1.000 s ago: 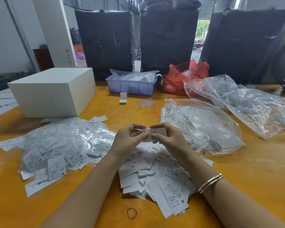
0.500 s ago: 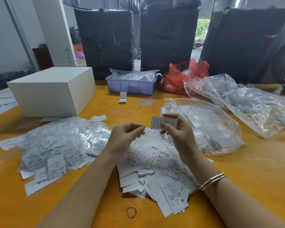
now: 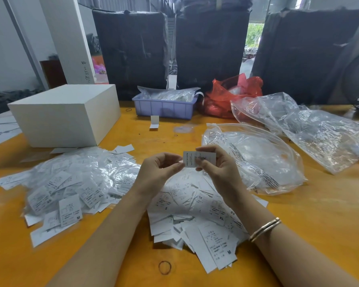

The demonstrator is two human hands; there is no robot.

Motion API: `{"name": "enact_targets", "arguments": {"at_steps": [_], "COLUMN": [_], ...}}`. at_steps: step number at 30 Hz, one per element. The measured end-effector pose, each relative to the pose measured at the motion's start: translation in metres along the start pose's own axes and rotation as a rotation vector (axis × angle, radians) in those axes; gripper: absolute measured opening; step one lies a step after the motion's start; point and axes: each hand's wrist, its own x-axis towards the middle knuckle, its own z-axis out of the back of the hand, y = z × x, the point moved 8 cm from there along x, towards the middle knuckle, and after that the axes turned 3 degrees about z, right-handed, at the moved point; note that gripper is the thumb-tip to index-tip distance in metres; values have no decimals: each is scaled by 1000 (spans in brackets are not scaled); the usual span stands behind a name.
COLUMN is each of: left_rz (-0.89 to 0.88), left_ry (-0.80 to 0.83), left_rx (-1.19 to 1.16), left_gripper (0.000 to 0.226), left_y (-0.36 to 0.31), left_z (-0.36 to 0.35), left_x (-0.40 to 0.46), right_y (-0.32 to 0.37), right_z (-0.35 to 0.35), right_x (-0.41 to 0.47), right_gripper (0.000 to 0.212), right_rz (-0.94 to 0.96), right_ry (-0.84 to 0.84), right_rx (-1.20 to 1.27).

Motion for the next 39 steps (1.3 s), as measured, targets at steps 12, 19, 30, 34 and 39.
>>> {"name": "enact_targets", "arguments": {"at_steps": [12,19,30,34,39], "left_rz": [-21,-6,40,43,26], "left_ry": [29,108,49,84,-101], "left_rx": [71,76,44,105,86], "left_gripper": [8,11,17,19,13], "left_y": [-3,-2,3,2,-6], "left_z": [-2,-11,-6,-5,19], "left_x": [-2,-4,-4,-4,0], "right_y": [9,1,-5,-5,19], "right_z": [-7,-15,-5,-20,23], "right_x": [-3,-6,-1,-5,6], "right_gripper": [36,35,35,34,18], "right_rz": [88,78,-19,-11,213], "right_ry": [150,280,95,170,-138], "right_rx": [-322,-383,-85,-178,-494]}}
